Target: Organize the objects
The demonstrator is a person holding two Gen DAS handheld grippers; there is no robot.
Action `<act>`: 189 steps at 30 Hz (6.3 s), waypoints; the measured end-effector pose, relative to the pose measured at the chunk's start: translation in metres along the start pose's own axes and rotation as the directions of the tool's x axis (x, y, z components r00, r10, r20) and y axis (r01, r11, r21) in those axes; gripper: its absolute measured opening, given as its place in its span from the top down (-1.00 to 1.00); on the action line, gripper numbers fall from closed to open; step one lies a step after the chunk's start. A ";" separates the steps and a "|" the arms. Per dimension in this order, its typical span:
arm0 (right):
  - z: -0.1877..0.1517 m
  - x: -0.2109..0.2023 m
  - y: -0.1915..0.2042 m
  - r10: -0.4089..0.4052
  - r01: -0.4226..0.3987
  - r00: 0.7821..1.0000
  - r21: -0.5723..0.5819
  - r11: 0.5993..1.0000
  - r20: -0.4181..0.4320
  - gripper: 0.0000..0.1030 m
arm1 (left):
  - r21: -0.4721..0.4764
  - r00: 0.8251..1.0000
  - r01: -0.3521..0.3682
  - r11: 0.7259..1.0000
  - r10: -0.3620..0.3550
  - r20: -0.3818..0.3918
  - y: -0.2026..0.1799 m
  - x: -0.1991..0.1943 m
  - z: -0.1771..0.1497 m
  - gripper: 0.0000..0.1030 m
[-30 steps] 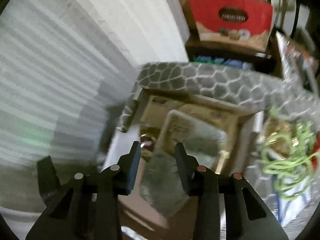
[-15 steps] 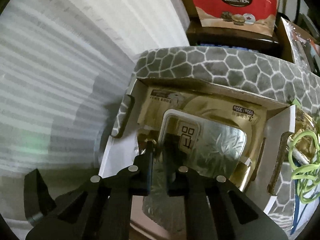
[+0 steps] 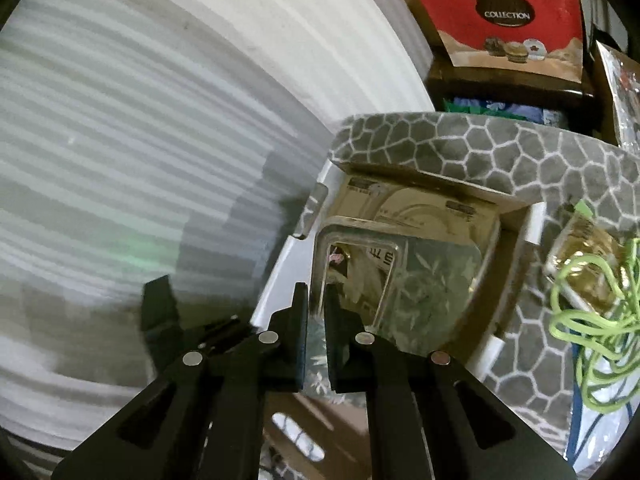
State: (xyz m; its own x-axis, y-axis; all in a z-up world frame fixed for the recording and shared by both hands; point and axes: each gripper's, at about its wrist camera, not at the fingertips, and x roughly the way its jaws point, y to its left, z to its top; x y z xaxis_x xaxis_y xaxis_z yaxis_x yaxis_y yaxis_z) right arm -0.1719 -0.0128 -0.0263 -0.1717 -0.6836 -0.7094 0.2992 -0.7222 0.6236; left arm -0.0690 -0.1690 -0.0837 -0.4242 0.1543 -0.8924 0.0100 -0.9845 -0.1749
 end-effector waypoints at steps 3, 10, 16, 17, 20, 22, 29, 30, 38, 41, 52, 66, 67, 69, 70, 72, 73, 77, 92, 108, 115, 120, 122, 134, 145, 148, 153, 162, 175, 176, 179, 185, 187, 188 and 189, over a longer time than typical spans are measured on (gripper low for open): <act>0.000 -0.010 -0.005 0.009 -0.009 1.000 0.015 1.000 -0.003 0.87 | -0.001 1.000 -0.005 1.000 0.005 -0.002 -0.001 -0.001 0.001 0.78; 0.001 -0.024 -0.014 0.049 -0.049 0.999 0.022 0.999 -0.014 0.87 | 0.002 1.000 -0.011 1.000 0.011 -0.003 -0.001 0.000 0.003 0.78; -0.004 -0.042 -0.002 0.060 -0.060 0.998 -0.008 0.998 -0.018 0.87 | 0.002 1.000 -0.009 1.000 0.009 0.002 0.000 0.000 0.005 0.78; -0.004 -0.043 -0.001 0.052 -0.052 0.998 -0.013 0.999 -0.021 0.87 | 0.001 1.000 -0.009 1.000 0.009 0.002 0.000 -0.001 0.005 0.78; -0.003 -0.046 0.001 0.031 -0.032 0.999 -0.017 0.999 -0.035 0.88 | 0.001 1.000 -0.009 1.000 0.009 0.005 0.000 -0.002 0.006 0.78; -0.003 -0.048 0.002 0.022 -0.023 0.999 -0.030 0.999 -0.040 0.88 | 0.005 1.000 -0.007 1.000 0.007 0.017 -0.001 -0.007 0.007 0.78; -0.005 -0.044 0.003 0.000 -0.003 0.998 -0.056 0.998 -0.064 0.88 | 0.023 0.997 -0.001 1.000 -0.001 0.073 -0.003 -0.031 0.021 0.78; -0.005 -0.043 0.002 0.001 -0.005 0.998 -0.056 0.998 -0.066 0.88 | 0.026 0.997 0.001 1.000 -0.003 0.080 -0.004 -0.034 0.025 0.78; -0.005 -0.038 0.000 0.017 -0.020 0.998 -0.058 0.998 -0.054 0.88 | 0.082 0.998 0.019 0.996 -0.024 0.059 -0.022 -0.026 0.073 0.78; -0.005 -0.037 -0.002 0.030 -0.033 0.998 -0.059 0.998 -0.052 0.88 | 0.115 1.000 0.023 0.993 -0.025 0.012 -0.033 -0.010 0.084 0.78; -0.009 -0.043 -0.002 0.025 -0.028 0.999 -0.066 0.997 -0.040 0.88 | 0.213 0.994 -0.102 0.972 0.106 -0.007 -0.061 0.012 0.093 0.83; -0.011 -0.048 0.015 0.000 -0.014 0.996 -0.155 0.988 -0.094 0.89 | 0.169 0.979 -0.202 0.965 0.197 0.047 -0.059 0.006 0.094 0.84; -0.010 -0.046 0.015 -0.010 -0.006 0.995 -0.160 0.987 -0.103 0.89 | 0.144 0.982 -0.184 0.972 0.177 0.061 -0.056 0.000 0.094 0.83; -0.008 -0.041 0.014 -0.019 0.000 0.993 -0.161 0.987 -0.119 0.89 | 0.122 0.987 -0.148 0.981 0.138 0.086 -0.055 -0.011 0.093 0.76; -0.008 -0.041 0.013 -0.011 -0.008 0.992 -0.155 0.988 -0.122 0.89 | 0.116 0.989 -0.123 0.986 0.112 0.099 -0.055 -0.019 0.091 0.71; -0.003 -0.038 0.010 -0.003 -0.015 0.992 -0.146 0.989 -0.126 0.88 | 0.117 0.993 -0.054 0.992 0.041 0.110 -0.056 -0.031 0.085 0.62; -0.001 -0.038 0.009 -0.001 -0.017 0.992 -0.143 0.990 -0.126 0.88 | 0.123 0.994 -0.015 0.992 0.002 0.107 -0.058 -0.036 0.081 0.56; 0.009 -0.034 0.004 0.011 -0.025 0.993 -0.118 0.993 -0.121 0.89 | 0.142 0.978 0.189 0.972 -0.199 0.066 -0.063 -0.044 0.065 0.30; 0.019 -0.019 -0.023 0.039 -0.042 0.995 -0.026 0.999 -0.095 0.87 | 0.157 0.955 0.290 0.944 -0.295 0.011 -0.071 -0.034 0.049 0.29; 0.028 -0.016 -0.071 -0.115 0.120 0.992 0.136 0.983 -0.041 -0.15 | 0.154 0.974 0.224 0.962 -0.220 -0.044 -0.085 -0.008 0.050 0.29; 0.025 -0.033 -0.060 -0.172 0.171 0.985 0.102 0.980 -0.004 -0.18 | 0.172 0.983 0.180 0.968 -0.172 -0.060 -0.096 -0.002 0.046 0.29; 0.013 -0.042 -0.055 -0.203 0.201 0.979 0.083 0.976 0.009 -0.17 | 0.175 0.983 0.175 0.969 -0.162 -0.086 -0.106 0.009 0.042 0.30; 0.006 -0.046 -0.052 -0.218 0.216 0.976 0.074 0.974 0.015 -0.17 | 0.173 0.987 0.149 0.974 -0.135 -0.087 -0.106 0.012 0.042 0.31; -0.013 -0.033 -0.038 -0.241 0.240 0.971 0.049 0.970 0.008 0.16 | 0.082 0.973 0.232 0.969 -0.230 -0.027 -0.075 -0.020 0.054 0.29; -0.009 -0.008 -0.019 -0.182 0.183 0.983 0.032 0.983 -0.012 0.28 | 0.092 0.969 0.243 0.966 -0.238 -0.059 -0.075 -0.014 0.048 0.23; -0.010 -0.016 -0.023 -0.197 0.197 0.980 0.046 0.979 0.006 0.28 | 0.083 0.966 0.257 0.963 -0.253 -0.052 -0.075 -0.017 0.048 0.18; -0.010 -0.017 -0.019 -0.226 0.226 0.974 0.020 0.974 0.000 0.28 | 0.043 0.937 0.347 0.937 -0.344 -0.064 -0.071 -0.024 0.048 0.08; -0.005 0.000 -0.006 -0.256 0.256 0.967 -0.014 0.967 -0.012 0.29 | 0.022 0.868 0.480 0.877 -0.471 -0.157 -0.093 0.000 0.045 0.26; -0.006 -0.019 -0.016 -0.233 0.232 0.973 0.016 0.972 0.009 0.28 | -0.128 0.804 0.547 0.827 -0.562 -0.193 -0.088 0.024 0.042 0.08; -0.007 -0.022 -0.017 -0.232 0.232 0.973 0.019 0.973 0.014 0.27 | -0.122 0.814 0.540 0.833 -0.554 -0.177 -0.085 0.020 0.044 0.05; -0.006 -0.027 -0.020 -0.242 0.242 0.970 0.029 0.970 0.021 0.27 | -0.093 0.849 0.499 0.861 -0.508 -0.144 -0.080 0.011 0.051 0.05; -0.006 -0.052 -0.023 -0.251 0.247 0.963 0.050 0.968 0.100 0.08 | -0.052 0.891 0.436 0.898 -0.439 -0.112 -0.072 0.000 0.057 0.05; -0.006 -0.051 -0.027 -0.264 0.260 0.961 0.058 0.964 0.086 0.08 | -0.047 0.900 0.421 0.906 -0.424 -0.097 -0.072 -0.003 0.058 0.05; -0.007 -0.048 -0.028 -0.268 0.264 0.961 0.056 0.963 0.075 0.08 | -0.048 0.903 0.418 0.907 -0.421 -0.091 -0.071 -0.007 0.058 0.05; -0.008 -0.044 -0.028 -0.265 0.262 0.962 0.052 0.964 0.062 0.08 | -0.051 0.904 0.416 0.908 -0.419 -0.085 -0.068 -0.008 0.058 0.05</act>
State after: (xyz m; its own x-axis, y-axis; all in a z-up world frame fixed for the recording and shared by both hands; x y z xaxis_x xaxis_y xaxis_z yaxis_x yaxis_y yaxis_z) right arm -0.1656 0.0381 -0.0154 -0.3028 -0.4729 -0.8274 0.1949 -0.8806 0.4320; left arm -0.1184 -0.1077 -0.0401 -0.3109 0.5591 -0.7686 -0.1208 -0.8254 -0.5515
